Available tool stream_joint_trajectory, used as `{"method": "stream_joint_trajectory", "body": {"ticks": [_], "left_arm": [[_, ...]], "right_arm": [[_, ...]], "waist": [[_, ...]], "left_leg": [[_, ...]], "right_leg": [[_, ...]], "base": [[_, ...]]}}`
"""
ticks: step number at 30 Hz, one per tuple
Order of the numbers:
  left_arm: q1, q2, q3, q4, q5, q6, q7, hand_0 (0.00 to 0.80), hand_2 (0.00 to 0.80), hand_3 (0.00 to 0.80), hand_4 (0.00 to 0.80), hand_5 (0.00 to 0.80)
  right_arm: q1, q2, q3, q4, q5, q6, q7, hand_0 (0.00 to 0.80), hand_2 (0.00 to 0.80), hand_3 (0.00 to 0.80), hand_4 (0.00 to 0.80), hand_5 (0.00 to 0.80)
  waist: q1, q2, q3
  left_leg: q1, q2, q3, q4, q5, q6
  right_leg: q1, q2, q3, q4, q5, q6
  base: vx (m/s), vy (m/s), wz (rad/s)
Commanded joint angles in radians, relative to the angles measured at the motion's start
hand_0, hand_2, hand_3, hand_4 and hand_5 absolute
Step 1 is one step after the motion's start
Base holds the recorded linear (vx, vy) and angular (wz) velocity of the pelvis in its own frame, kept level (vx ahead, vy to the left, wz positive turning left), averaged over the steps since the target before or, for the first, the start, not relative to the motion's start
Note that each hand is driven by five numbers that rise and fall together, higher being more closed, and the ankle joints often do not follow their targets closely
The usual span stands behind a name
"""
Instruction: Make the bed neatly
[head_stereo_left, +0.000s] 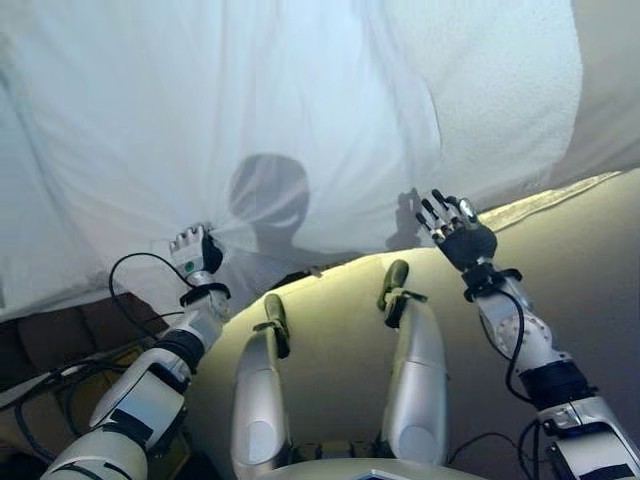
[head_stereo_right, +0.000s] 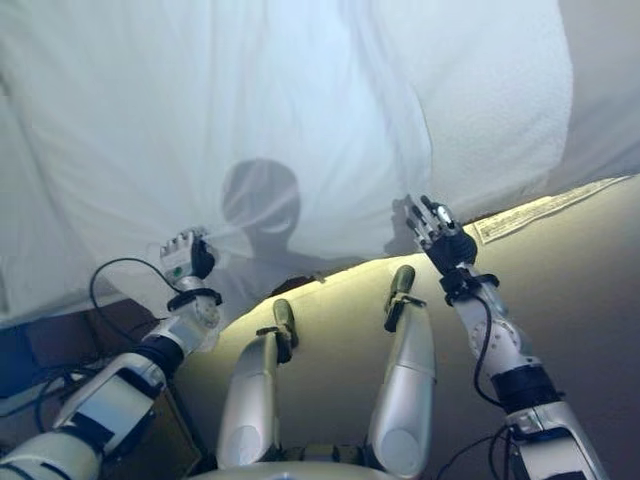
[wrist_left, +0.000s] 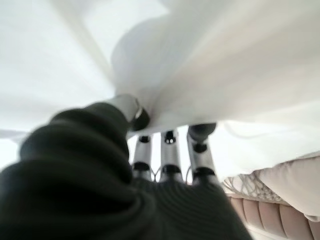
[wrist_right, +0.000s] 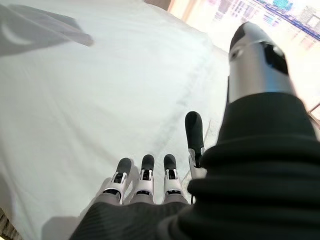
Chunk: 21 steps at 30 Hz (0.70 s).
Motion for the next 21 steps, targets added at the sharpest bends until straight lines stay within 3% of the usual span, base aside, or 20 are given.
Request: {"method": "stream_joint_trajectory", "body": {"ticks": [1,6,15,21], "left_arm": [[0.124,-0.017,-0.011,0.020,0.046,0.045,-0.040,0.800,0.800,0.800,0.800,0.800],[0.208,-0.011,-0.005,0.038,0.059,0.087,-0.091,0.800,0.800,0.800,0.800,0.800],[0.333,0.009,0.032,0.019,0.134,0.066,-0.128,0.800,0.800,0.800,0.800,0.800],[0.374,0.014,0.052,0.009,0.148,0.043,-0.175,0.800,0.800,0.800,0.800,0.800]], "right_arm": [[0.039,-0.024,-0.036,-0.073,-0.017,0.013,0.013,0.000,0.000,0.000,0.000,0.000],[0.083,-0.026,-0.069,-0.070,-0.038,0.017,0.018,0.000,0.000,0.000,0.000,0.000],[0.162,-0.032,-0.118,-0.082,-0.057,0.017,0.016,0.000,0.000,0.000,0.000,0.000],[0.186,-0.042,-0.149,-0.078,-0.065,0.043,0.013,0.000,0.000,0.000,0.000,0.000]], "waist": [[-0.001,0.015,-0.036],[0.007,0.039,-0.065],[0.024,0.073,-0.109],[0.031,0.087,-0.119]], "left_leg": [[-0.074,0.052,-0.032,-0.059,0.223,0.005],[-0.004,0.040,-0.011,-0.104,0.229,0.007],[0.110,0.021,0.026,-0.181,0.231,0.006],[0.137,0.009,0.028,-0.155,0.209,0.009]], "right_leg": [[0.120,-0.105,0.011,-0.269,0.260,0.214],[0.171,-0.125,-0.005,-0.291,0.261,0.214],[0.262,-0.154,-0.042,-0.337,0.264,0.214],[0.281,-0.187,-0.038,-0.310,0.257,0.213]], "base": [[0.077,0.027,0.09],[0.072,0.037,0.05],[0.054,0.055,0.11],[0.051,0.055,0.19]]}}
